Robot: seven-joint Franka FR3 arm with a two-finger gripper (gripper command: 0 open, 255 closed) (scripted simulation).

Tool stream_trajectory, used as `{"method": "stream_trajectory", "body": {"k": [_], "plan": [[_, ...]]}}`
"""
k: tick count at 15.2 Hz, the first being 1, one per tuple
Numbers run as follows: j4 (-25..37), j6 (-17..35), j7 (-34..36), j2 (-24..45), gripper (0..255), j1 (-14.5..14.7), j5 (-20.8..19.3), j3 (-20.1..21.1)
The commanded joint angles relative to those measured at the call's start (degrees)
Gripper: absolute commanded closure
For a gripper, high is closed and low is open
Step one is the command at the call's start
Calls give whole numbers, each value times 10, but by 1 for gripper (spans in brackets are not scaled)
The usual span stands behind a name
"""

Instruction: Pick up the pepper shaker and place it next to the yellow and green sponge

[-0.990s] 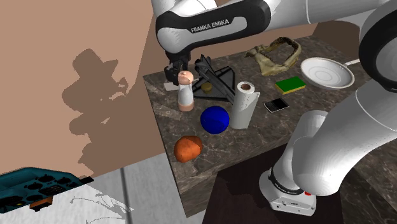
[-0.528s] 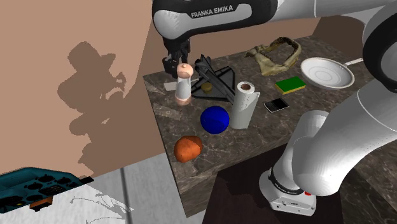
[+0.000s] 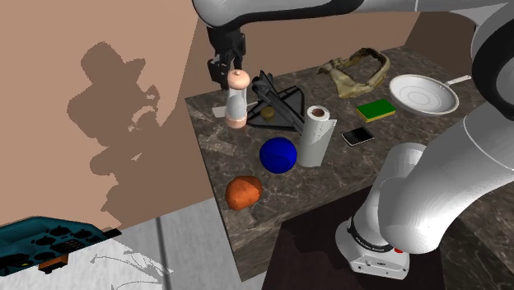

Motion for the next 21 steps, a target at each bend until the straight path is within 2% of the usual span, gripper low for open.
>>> {"method": "stream_trajectory", "body": {"k": [1, 21], "plan": [[16, -16, -3, 0, 255, 0, 1, 0], [211, -174, -23, 36, 255, 2, 8, 2]]}}
